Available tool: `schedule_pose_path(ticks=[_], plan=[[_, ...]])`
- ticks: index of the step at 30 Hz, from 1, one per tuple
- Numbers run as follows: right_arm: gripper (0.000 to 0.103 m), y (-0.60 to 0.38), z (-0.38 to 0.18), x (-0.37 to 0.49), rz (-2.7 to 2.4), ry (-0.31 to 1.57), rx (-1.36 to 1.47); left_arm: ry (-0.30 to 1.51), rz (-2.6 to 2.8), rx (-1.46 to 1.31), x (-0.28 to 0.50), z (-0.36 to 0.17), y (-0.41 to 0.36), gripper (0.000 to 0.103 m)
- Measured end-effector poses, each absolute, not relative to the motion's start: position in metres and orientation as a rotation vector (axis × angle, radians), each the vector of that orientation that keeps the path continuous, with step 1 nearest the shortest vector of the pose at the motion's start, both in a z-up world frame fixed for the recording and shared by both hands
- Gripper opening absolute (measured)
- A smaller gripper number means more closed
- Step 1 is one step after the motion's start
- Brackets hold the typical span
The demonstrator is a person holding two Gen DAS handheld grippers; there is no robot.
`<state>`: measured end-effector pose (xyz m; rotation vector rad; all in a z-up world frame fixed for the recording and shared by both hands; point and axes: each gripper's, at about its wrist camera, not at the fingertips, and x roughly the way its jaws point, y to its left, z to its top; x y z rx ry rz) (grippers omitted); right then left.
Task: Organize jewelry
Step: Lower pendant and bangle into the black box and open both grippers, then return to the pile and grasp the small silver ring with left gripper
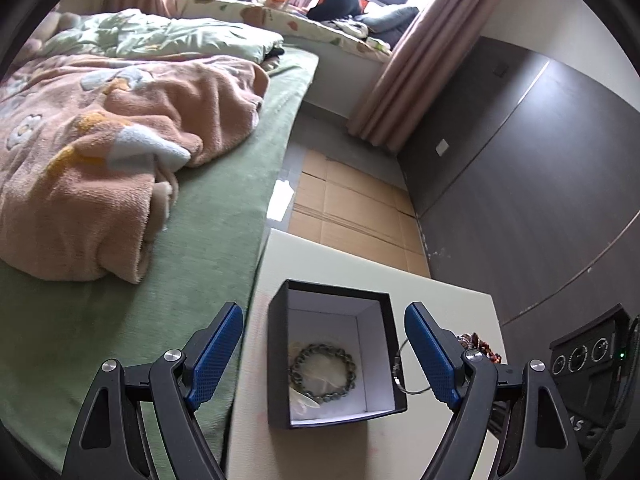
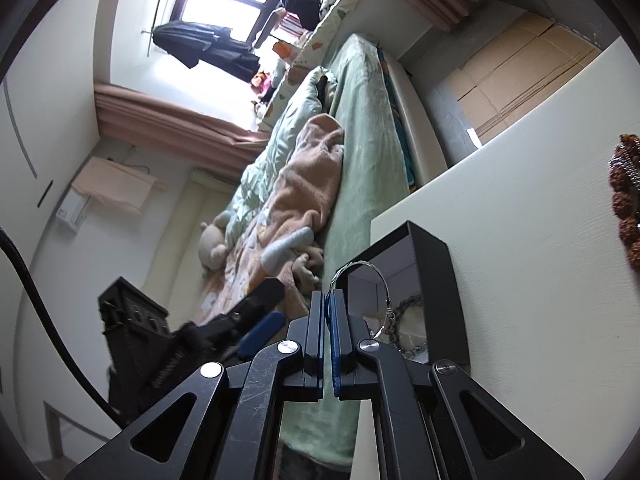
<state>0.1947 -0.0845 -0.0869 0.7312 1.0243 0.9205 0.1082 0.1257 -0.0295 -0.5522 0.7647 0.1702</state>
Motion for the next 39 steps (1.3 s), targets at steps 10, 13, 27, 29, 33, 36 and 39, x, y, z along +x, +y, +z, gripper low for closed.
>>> schedule_pose_path(ticks=[10,13,27,29,33,36,39], plan=[[0.058,-0.106,-0.082,0.197,0.837,1.046,0.703,0.766,0.158,-0.503,0.108,-0.027,0.113,0.084],[0.058,-0.123,-0.077,0.194,0.821,1.029,0.707,0.757,0.144,-0.484,0.108,-0.025,0.103,0.084],[0.059,-0.197,-0.063,0.191,0.604,0.979,0.675,0.768,0.059,-0.404,0.118,-0.027,0.049,0.084],[0.071,-0.210,-0.062,0.191,0.537,0.980,0.642,0.778,0.045,-0.386,0.122,-0.029,0.038,0.084],[0.076,-0.231,-0.065,0.191,0.477,0.983,0.650,0.795,0.009,-0.351,0.126,-0.032,0.019,0.084],[0.076,-0.247,-0.068,0.191,0.411,1.008,0.622,0.806,-0.018,-0.328,0.129,-0.035,0.005,0.084],[0.076,-0.256,-0.069,0.189,0.346,1.033,0.550,0.822,-0.045,-0.280,0.131,-0.039,-0.013,0.084]])
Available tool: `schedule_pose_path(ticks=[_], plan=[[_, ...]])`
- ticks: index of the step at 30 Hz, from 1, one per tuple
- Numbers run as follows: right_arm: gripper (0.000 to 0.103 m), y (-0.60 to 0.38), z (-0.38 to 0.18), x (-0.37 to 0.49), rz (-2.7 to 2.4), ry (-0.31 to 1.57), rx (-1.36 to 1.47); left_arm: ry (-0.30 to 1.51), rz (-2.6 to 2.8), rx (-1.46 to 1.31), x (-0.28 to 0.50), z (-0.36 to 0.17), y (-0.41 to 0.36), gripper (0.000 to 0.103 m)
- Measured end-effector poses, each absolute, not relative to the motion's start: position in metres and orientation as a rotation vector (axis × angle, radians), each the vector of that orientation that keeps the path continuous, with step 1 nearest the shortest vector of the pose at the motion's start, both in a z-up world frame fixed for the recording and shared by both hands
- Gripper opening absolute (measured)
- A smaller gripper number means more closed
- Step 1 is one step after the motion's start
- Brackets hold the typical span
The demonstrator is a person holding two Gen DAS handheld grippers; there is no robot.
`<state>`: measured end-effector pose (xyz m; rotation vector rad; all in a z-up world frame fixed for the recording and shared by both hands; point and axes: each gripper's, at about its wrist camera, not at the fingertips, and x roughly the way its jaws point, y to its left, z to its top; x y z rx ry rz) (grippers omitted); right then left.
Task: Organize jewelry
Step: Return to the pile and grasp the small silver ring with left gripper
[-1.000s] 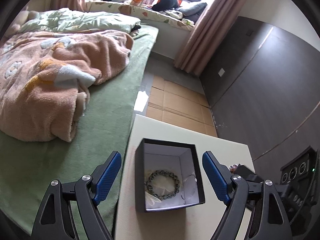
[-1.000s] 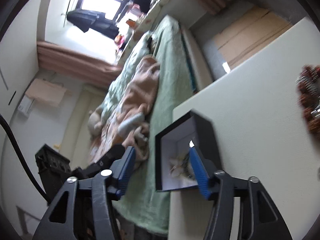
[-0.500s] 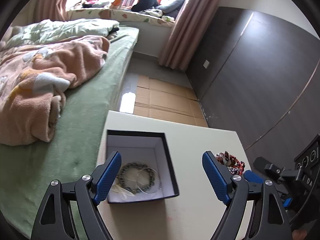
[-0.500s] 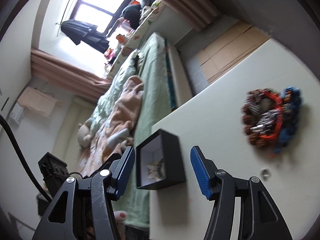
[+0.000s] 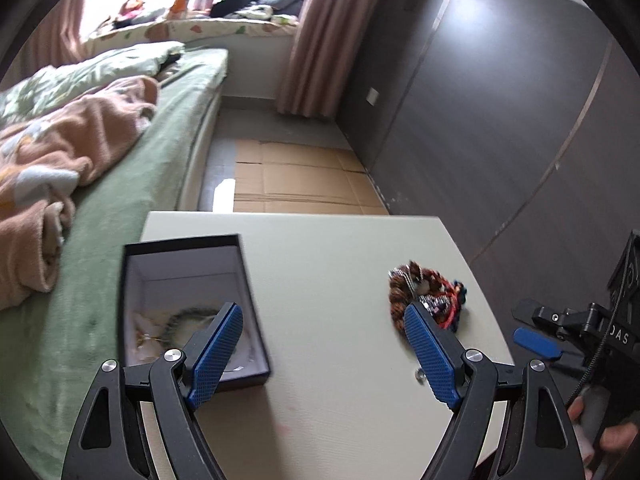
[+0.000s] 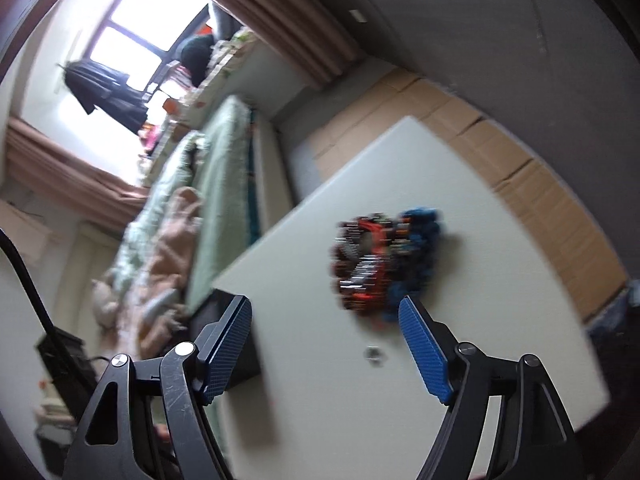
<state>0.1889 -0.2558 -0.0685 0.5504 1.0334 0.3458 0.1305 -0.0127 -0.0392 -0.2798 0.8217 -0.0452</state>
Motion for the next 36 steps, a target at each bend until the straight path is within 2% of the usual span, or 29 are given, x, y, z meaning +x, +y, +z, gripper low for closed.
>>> schedule_pose_path(ticks=[9,18,20,24,29,31,36], plan=[[0.076,-0.280,-0.076,0.181,0.287,1.088,0.454,0.892,-0.128,-0.205,0.134,-0.060,-0.055,0.084],[0.076,-0.302,-0.080,0.181,0.248,1.109,0.481,0.938,-0.176,-0.106,0.137,-0.081,-0.097,0.083],[0.076,-0.305,-0.079,0.181,0.247,1.109,0.483,0.955,-0.189,-0.073,0.138,-0.089,-0.108,0.081],[0.076,-0.315,-0.080,0.183,0.233,1.113,0.504,0.980,-0.193,-0.017,0.140,-0.101,-0.123,0.067],[0.076,-0.322,-0.079,0.184,0.230,1.120,0.513,0.983,-0.180,0.016,0.146,-0.111,-0.133,0.063],[0.076,-0.324,-0.080,0.185,0.231,1.126,0.515,0.992,-0.184,0.025,0.147,-0.115,-0.137,0.054],[0.076,-0.325,-0.079,0.185,0.240,1.127,0.521,0.995,-0.181,0.044,0.148,-0.123,-0.142,0.052]])
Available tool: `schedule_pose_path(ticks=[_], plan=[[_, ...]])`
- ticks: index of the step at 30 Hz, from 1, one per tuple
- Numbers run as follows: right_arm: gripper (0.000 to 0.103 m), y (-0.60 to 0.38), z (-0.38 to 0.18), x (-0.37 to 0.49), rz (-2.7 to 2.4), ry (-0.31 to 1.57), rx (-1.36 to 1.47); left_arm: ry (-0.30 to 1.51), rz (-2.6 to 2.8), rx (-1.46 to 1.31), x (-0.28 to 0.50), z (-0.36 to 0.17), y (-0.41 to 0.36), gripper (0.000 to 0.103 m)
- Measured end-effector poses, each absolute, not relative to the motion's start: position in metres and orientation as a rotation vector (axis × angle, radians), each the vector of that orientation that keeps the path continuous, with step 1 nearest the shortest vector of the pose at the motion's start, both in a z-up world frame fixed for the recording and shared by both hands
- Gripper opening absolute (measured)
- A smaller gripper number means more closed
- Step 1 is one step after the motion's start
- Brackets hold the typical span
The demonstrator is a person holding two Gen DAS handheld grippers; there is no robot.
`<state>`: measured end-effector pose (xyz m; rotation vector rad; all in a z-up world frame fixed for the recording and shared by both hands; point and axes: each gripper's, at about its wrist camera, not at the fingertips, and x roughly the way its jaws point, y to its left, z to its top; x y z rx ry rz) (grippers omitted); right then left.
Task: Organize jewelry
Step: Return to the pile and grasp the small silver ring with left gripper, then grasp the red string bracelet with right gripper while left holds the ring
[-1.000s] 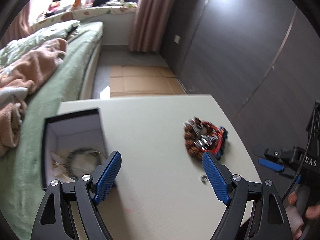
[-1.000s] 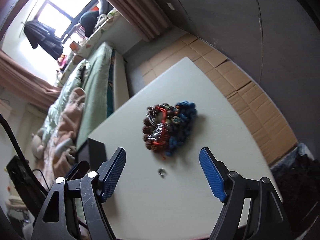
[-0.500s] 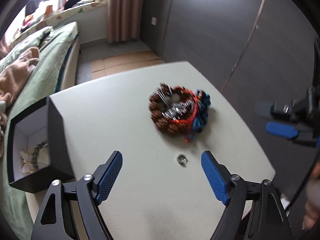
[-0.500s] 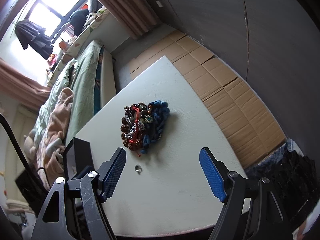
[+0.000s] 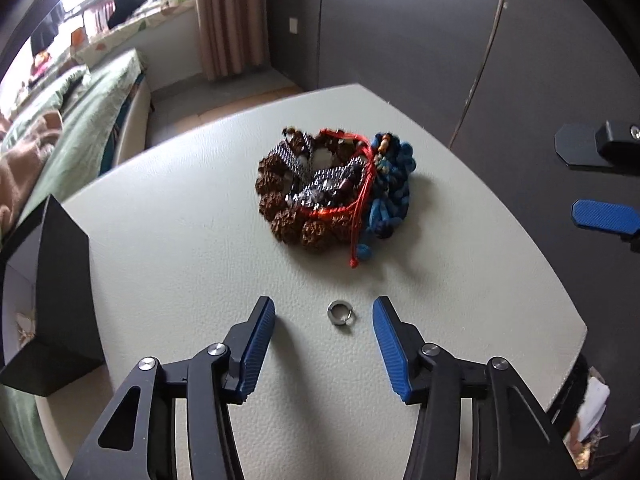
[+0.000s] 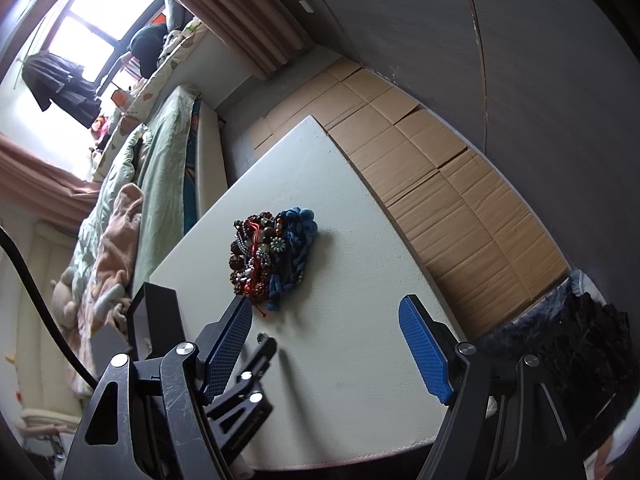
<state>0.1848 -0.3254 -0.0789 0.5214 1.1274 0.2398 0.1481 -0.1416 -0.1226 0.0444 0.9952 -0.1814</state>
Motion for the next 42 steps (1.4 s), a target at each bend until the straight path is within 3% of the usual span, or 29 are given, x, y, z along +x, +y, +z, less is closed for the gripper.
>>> schedule_pose_path(ticks=[2,11,22,34,42], plan=[[0.076,-0.326,-0.077,0.184,0.243,1.125,0.520,0.983,-0.187,0.049,0.148,-0.123,-0.143,0.051],[0.076,-0.325,-0.078,0.185,0.243,1.128,0.512,0.955,-0.213,0.100,0.142,-0.123,-0.154,0.013],[0.075,-0.311,-0.084,0.191,0.300,1.114,0.541,0.932,-0.194,0.007,0.148,-0.101,-0.124,0.013],[0.044,-0.272,-0.102,0.216,0.381,1.121,0.636,0.870,-0.152,-0.109,0.153,-0.070,-0.077,0.013],[0.040,-0.246,-0.118,0.232,0.378,1.156,0.622,0.844,-0.145,-0.152,0.155,-0.057,-0.051,0.013]])
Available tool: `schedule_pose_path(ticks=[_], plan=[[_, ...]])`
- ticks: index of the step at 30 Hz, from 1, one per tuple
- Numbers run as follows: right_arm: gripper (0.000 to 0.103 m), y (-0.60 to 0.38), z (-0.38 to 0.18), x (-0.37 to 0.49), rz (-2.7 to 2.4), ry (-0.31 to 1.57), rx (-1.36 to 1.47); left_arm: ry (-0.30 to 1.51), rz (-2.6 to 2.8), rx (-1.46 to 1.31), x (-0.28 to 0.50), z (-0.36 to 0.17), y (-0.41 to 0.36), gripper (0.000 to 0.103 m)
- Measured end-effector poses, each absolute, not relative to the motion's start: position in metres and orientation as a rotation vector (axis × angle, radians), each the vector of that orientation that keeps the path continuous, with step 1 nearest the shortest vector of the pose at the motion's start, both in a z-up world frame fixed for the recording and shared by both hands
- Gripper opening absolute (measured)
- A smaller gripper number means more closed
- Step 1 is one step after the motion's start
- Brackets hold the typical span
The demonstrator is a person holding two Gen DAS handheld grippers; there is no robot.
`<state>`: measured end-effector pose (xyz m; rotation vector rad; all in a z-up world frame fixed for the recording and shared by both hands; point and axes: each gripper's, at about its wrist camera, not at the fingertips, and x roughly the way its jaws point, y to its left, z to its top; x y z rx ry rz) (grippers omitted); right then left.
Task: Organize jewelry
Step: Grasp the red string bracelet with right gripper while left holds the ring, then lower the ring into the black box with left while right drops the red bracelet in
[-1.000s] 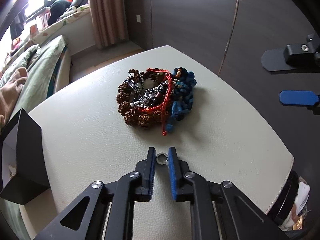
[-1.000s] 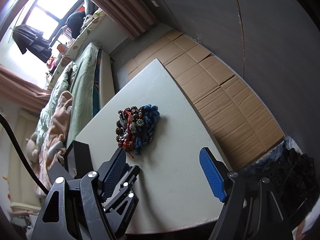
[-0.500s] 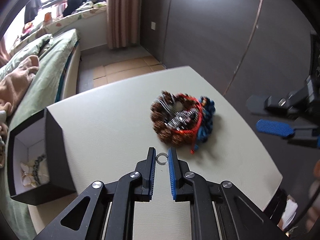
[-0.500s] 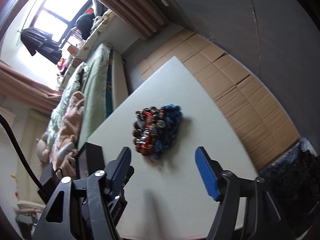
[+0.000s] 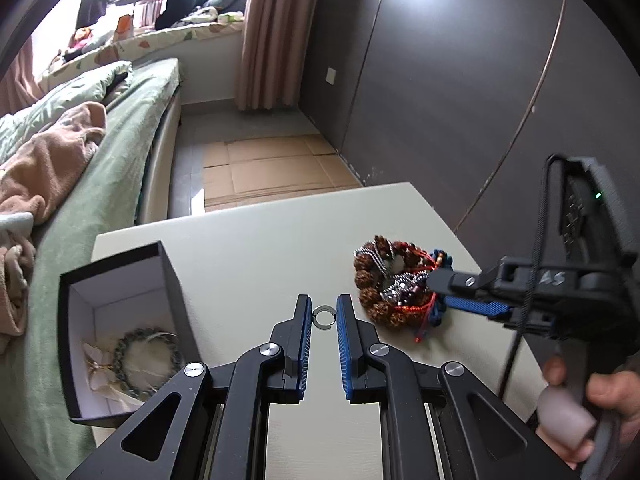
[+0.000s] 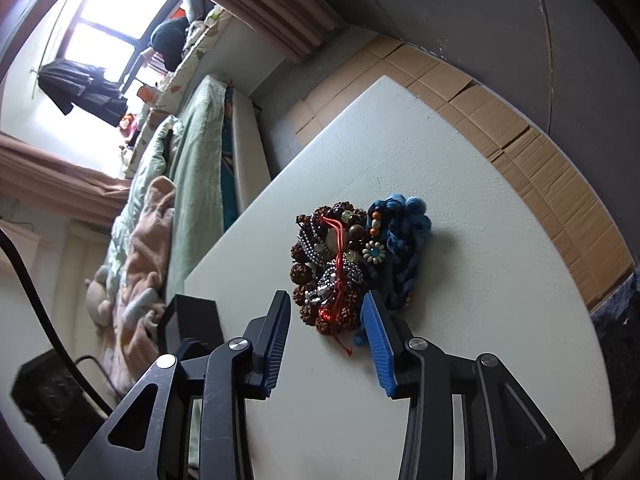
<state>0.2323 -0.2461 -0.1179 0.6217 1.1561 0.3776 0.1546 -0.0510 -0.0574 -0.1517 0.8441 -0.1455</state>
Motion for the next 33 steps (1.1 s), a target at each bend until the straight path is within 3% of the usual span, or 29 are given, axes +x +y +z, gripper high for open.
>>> schedule_pose_path(ticks=[3,5,8,19,33], plan=[[0.031,-0.238,-0.122,0.235,0.372,1.170,0.607,0.839,-0.145,-0.160,0.154,-0.054,-0.044,0.013],[0.016,-0.234,-0.126,0.236,0.364,1.179,0.599,0.834,-0.144,-0.167,0.153,-0.051,-0.040,0.013],[0.006,-0.233,-0.127,0.236,0.344,1.175,0.602,0.826,-0.141,-0.174,0.150,-0.048,-0.035,0.013],[0.005,-0.229,-0.065,0.211,0.469,0.945,0.594,0.774,-0.107,-0.224,0.134,-0.030,-0.010,0.013],[0.005,-0.200,-0.029,0.183,0.631,0.835,0.609,0.724,-0.041,-0.277,0.119,-0.015,0.035,0.013]])
